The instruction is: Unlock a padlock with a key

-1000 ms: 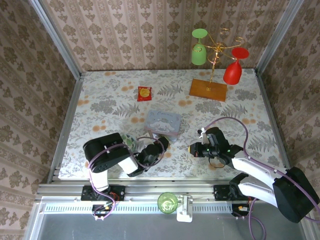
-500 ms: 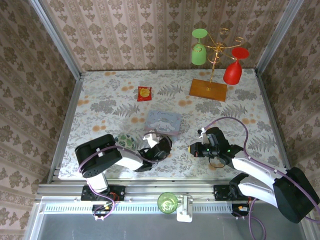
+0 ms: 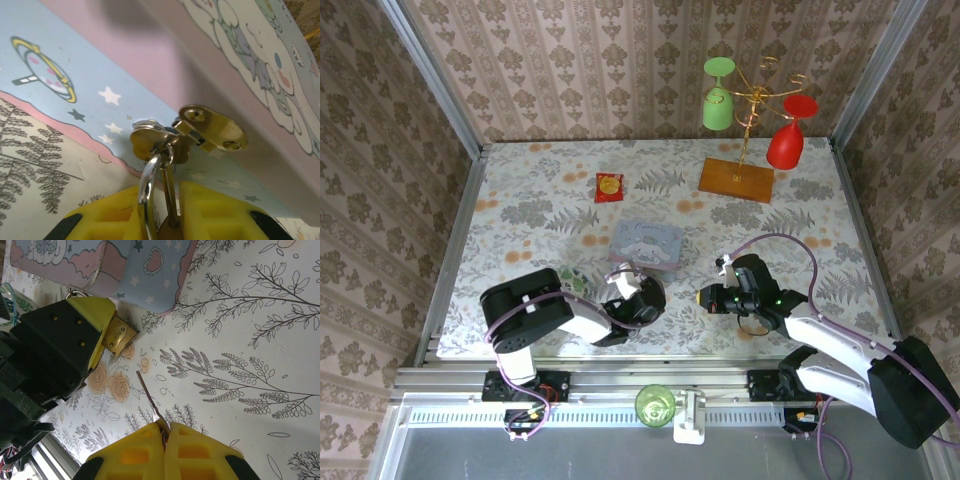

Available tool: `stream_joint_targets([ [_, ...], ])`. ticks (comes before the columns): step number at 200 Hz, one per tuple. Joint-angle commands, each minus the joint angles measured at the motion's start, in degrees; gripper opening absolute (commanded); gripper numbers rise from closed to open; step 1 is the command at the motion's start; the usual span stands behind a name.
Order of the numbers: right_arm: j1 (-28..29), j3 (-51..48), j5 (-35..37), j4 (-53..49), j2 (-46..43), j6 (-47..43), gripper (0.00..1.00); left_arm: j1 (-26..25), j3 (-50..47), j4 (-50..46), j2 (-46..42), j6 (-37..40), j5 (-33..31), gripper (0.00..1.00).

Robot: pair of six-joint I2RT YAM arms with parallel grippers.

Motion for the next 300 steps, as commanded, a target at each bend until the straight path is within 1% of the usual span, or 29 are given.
stream_joint_targets([
  [1, -0.14, -0.83, 0.7, 1.4, -0.62, 0.46, 0.0, 0.62, -0.74, -8.51, 3.53, 2.45, 6.75, 0.16],
  [19, -0.14, -1.17, -0.12, 2.63, 0.3, 1.12, 0.0, 1.14, -1.13, -7.77, 2.97, 3.94, 7.79, 0.03],
  [31, -0.05, -1.42, -1.36, 3.87, 1.27, 1.26, 0.0, 1.5, -1.25, -7.71, 2.2, 4.43, 8.61, 0.0],
  [44, 0.28, -1.47, -2.65, 5.11, 2.59, 1.19, 0.0, 1.77, -1.91, -6.06, 0.93, 5.01, 9.62, 0.0],
  [69, 0.73, -1.58, -7.88, 9.66, 5.43, 1.83, 0.0, 2.37, -3.17, -5.33, -1.91, 5.54, 10.69, 0.0],
  [95, 1.52, -0.61, -10.57, 11.52, 8.91, 1.81, 0.0, 3.38, -6.26, -0.08, -2.74, 4.0, 12.24, 0.0],
  [110, 2.05, -0.86, -12.93, 14.83, 11.01, 3.25, 0.0, 3.54, -6.73, 0.77, -3.56, 3.43, 12.45, 0.0],
  [145, 2.23, -2.34, -17.96, 23.18, 15.1, 7.0, 0.0, 4.06, -8.57, 6.3, -4.9, 2.55, 13.11, 0.0],
  [185, 2.23, -3.38, -21.19, 28.75, 18.28, 10.61, 0.0, 4.38, -9.76, 12.08, -4.79, 1.66, 13.41, 0.0],
  [222, 2.15, -2.77, -22.38, 28.72, 20.43, 11.4, 0.0, 5.07, -11.24, 17.91, -3.97, -0.24, 13.75, 0.0],
  [227, 2.14, -2.51, -22.64, 28.88, 22.51, 11.74, 0.0, 5.07, -11.44, 18.93, -3.78, -0.26, 13.7, 0.0],
  [252, 2.14, -2.22, -24.37, 32.93, 25.84, 14.25, 0.0, 5.1, -12.36, 21.97, -3.2, -1.06, 13.59, 0.0],
  [271, 2.14, -1.35, -24.45, 32.56, 27.57, 14.46, 0.0, 5.21, -12.13, 21.82, -3.54, -0.63, 13.85, 0.0],
  [288, 2.15, -0.86, -24.82, 32.88, 28.05, 14.57, 0.0, 5.17, -11.48, 19.11, -4.0, -0.54, 13.94, 0.0],
  [300, 2.17, -0.06, -25.77, 32.71, 28.55, 14.71, 0.0, 5.21, -11.74, 19.97, -3.52, -0.57, 14.03, 0.0],
])
